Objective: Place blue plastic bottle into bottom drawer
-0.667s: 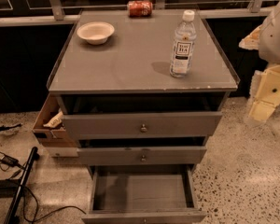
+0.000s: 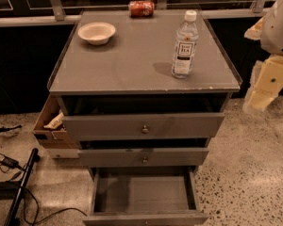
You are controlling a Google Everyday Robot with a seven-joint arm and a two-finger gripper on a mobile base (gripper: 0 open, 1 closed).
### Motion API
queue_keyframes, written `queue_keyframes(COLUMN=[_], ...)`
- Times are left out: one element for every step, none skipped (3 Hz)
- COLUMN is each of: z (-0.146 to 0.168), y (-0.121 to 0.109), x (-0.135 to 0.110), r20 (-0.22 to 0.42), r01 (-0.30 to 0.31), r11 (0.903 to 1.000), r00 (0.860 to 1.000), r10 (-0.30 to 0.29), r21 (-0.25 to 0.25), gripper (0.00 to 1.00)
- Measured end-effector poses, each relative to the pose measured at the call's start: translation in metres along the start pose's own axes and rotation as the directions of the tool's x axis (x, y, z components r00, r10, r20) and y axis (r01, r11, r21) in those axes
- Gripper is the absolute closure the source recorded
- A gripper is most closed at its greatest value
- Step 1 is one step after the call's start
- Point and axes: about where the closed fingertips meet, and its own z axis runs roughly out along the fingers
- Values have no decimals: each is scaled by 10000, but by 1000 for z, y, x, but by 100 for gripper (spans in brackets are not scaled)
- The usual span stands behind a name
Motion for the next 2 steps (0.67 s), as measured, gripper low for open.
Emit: queue_keyframes(z=[4, 14], y=[-32, -80], x=[-3, -5], r20=[96, 178], r01=[-207, -482], r11=[9978, 9927], r00=[9998, 9988], r10=[201, 465], r21=[632, 1106], gripper=[0, 0])
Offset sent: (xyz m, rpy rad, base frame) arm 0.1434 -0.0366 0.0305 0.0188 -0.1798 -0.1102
